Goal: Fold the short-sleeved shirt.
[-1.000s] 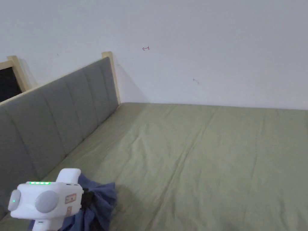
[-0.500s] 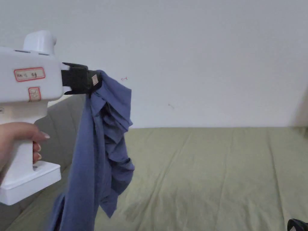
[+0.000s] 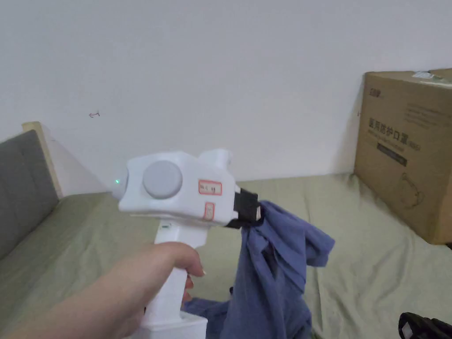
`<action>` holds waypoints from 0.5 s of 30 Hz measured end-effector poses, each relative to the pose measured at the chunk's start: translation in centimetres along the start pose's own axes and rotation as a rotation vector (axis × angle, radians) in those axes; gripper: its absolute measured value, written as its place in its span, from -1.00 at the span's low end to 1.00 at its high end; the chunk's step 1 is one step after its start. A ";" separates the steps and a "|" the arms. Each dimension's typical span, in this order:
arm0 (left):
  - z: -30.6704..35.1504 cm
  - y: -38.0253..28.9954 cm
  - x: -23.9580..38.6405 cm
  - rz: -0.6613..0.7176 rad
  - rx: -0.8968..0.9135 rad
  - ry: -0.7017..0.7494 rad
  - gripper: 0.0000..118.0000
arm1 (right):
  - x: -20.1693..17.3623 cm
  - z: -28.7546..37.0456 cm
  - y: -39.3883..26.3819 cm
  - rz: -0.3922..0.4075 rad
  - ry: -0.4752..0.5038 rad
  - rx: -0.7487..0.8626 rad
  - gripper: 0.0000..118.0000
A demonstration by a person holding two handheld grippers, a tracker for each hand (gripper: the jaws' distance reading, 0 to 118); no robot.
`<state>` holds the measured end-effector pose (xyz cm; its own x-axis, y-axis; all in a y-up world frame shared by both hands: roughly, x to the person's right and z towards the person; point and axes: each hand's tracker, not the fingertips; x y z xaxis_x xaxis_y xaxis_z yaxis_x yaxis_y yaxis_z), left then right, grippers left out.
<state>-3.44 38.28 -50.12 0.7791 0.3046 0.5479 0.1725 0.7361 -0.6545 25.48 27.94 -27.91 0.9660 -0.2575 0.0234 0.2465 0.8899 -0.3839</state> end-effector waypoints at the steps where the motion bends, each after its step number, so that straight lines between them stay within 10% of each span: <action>1: -3.6 -2.0 -1.4 0.056 -0.108 -0.002 -0.90 | 0.5 -0.2 -0.3 -0.015 -0.011 -0.012 -1.00; 9: -17.8 -15.2 -10.3 0.582 -0.432 0.065 -0.81 | 2.5 -2.1 -2.8 -0.080 -0.036 -0.111 -1.00; 10: -18.0 -15.6 -11.3 0.625 -0.423 0.077 -0.59 | 2.5 -2.4 -3.0 -0.082 -0.035 -0.121 -1.00; 12: -17.6 -16.0 -12.0 0.690 -0.450 0.039 0.55 | 2.3 -2.9 -3.4 -0.088 -0.028 -0.140 -1.00; 15: -15.2 -15.0 -12.3 0.663 -0.442 0.022 0.62 | 1.6 -3.4 -3.7 -0.096 -0.009 -0.154 -1.00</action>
<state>-6.44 14.29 -55.00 0.8140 0.5798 -0.0357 -0.1117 0.0958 -0.9891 25.80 22.91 -29.62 0.9393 -0.3347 0.0752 0.3238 0.7929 -0.5162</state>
